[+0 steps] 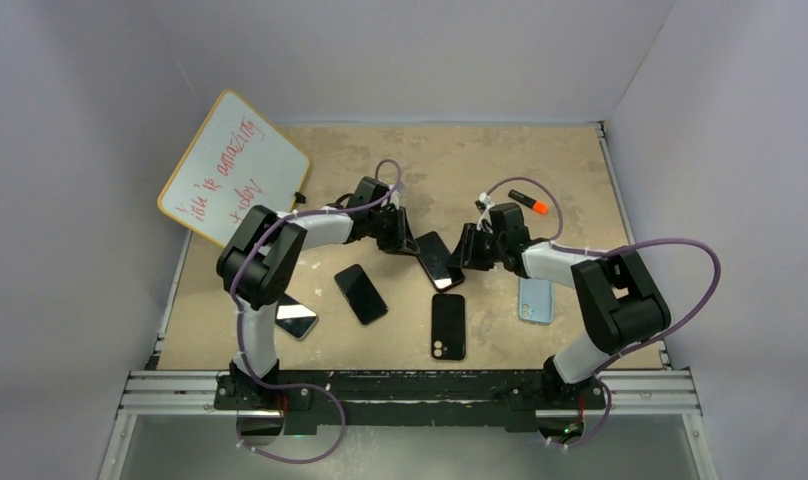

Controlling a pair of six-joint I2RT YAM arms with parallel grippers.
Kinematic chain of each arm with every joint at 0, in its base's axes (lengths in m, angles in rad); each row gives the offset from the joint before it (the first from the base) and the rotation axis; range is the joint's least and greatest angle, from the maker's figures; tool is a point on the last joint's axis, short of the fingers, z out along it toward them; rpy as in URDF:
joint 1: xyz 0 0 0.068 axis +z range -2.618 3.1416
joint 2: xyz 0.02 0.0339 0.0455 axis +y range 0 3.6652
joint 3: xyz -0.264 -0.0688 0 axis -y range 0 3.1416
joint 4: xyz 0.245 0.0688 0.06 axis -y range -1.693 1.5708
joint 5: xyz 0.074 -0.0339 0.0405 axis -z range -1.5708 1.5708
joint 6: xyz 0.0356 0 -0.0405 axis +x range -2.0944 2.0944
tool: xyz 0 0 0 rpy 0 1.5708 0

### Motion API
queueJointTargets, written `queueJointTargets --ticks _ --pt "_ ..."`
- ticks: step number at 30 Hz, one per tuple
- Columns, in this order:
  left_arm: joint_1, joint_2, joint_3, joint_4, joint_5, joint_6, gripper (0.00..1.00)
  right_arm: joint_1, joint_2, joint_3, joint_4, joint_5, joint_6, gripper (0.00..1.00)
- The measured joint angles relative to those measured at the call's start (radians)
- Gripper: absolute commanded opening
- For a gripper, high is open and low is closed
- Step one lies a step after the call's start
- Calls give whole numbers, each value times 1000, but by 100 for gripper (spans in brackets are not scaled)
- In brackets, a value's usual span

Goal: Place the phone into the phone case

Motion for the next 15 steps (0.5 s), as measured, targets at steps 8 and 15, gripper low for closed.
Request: queueJointTargets --ticks 8,15 --pt "27 56 102 -44 18 72 29 -4 -22 -113 184 13 230 33" --pt "31 -48 -66 59 -19 77 33 43 -22 -138 227 43 328 30"
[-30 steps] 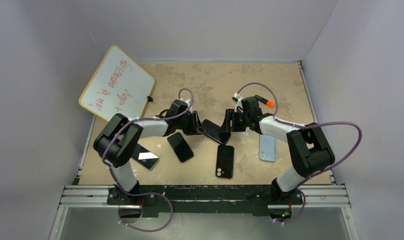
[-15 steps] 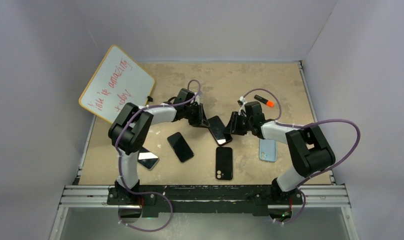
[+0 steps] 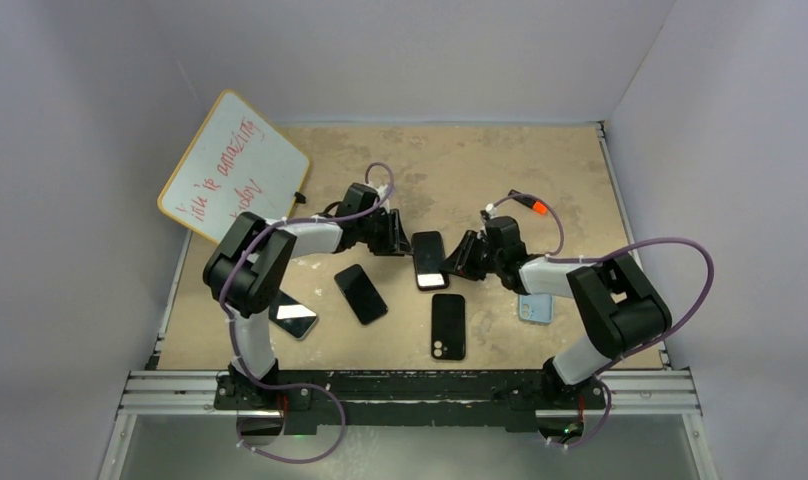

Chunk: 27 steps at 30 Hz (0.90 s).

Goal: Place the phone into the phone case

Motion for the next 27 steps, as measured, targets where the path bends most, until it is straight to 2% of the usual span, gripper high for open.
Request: queueJointTargets --ticks 2,7,10,15,19,22,27 --pt "-3 -15 -36 23 7 -1 32 18 0 -5 11 16 19 27" --pt "-8 -15 -68 82 34 -3 28 36 7 -6 11 47 39 6" --pt "-13 -15 -72 90 32 -3 23 33 5 -9 22 68 40 5" --pt "-42 -31 -75 89 -12 1 16 36 5 -25 53 81 39 10" --pt "-66 -37 -75 87 -47 16 14 39 8 -29 76 79 39 23" --pt "-66 -40 -77 86 -50 15 14 41 7 -28 80 72 38 27" --pt "-39 -58 -135 138 5 -32 22 43 4 -4 51 64 35 48"
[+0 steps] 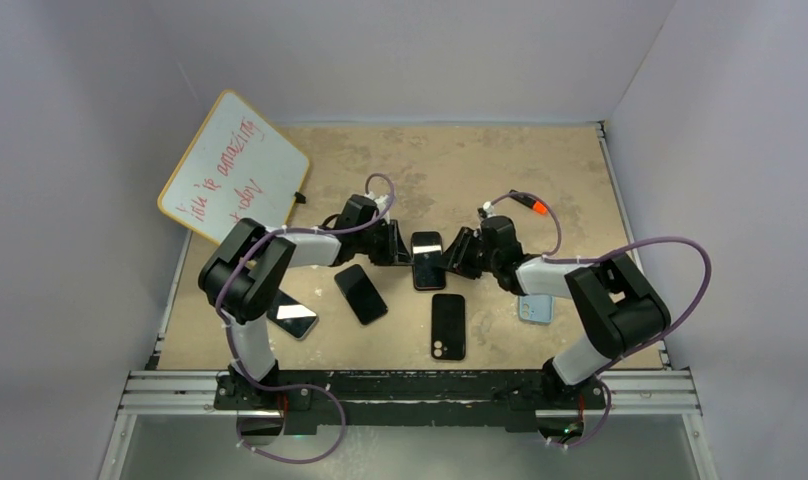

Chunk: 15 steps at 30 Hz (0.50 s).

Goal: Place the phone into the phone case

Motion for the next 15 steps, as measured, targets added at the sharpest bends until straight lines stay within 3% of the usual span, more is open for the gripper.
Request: queueJointTargets --ticks 6,13,15 --pt "21 -1 -10 -31 42 -1 27 -1 18 39 -15 -8 1 62" --pt "21 6 -11 -6 86 4 27 -11 60 80 2 -36 -19 66" --pt "21 17 -11 -3 98 6 22 -14 71 80 26 -54 -19 66"
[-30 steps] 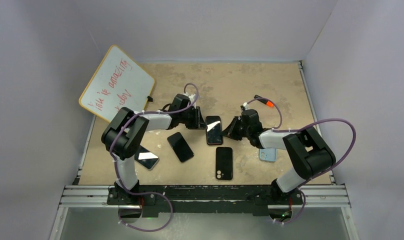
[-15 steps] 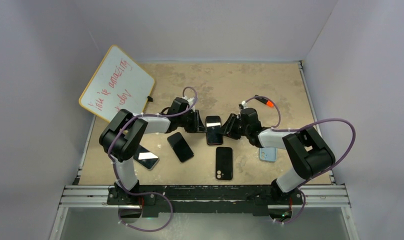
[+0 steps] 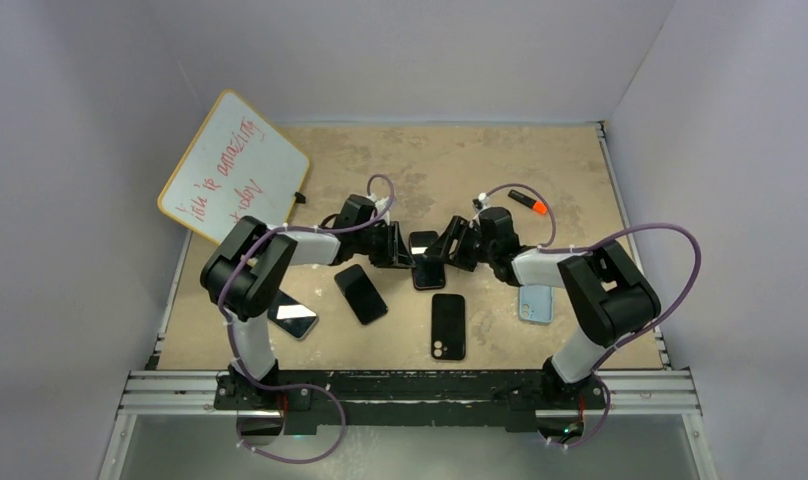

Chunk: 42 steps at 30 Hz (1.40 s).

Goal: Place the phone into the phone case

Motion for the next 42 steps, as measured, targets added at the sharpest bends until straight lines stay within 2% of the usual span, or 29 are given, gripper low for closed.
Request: queueJointTargets --ticks 6,17,24,32,37,39,42 --pt "2 7 7 -5 12 21 16 -20 24 -16 84 -80 35 65" --pt "42 4 10 -65 50 43 18 -32 34 -72 368 -210 188 64" --pt "46 -2 9 -87 47 60 19 -16 42 -85 410 -253 202 60" --pt "45 -6 10 -85 37 63 20 -14 61 -84 304 -230 132 38" --pt "45 -16 10 -97 23 78 21 -11 77 -83 274 -205 80 9" --pt "46 -27 10 -114 14 84 24 -10 83 -93 298 -213 74 0" --pt "51 -67 10 -150 9 94 33 -4 77 -104 330 -211 63 0"
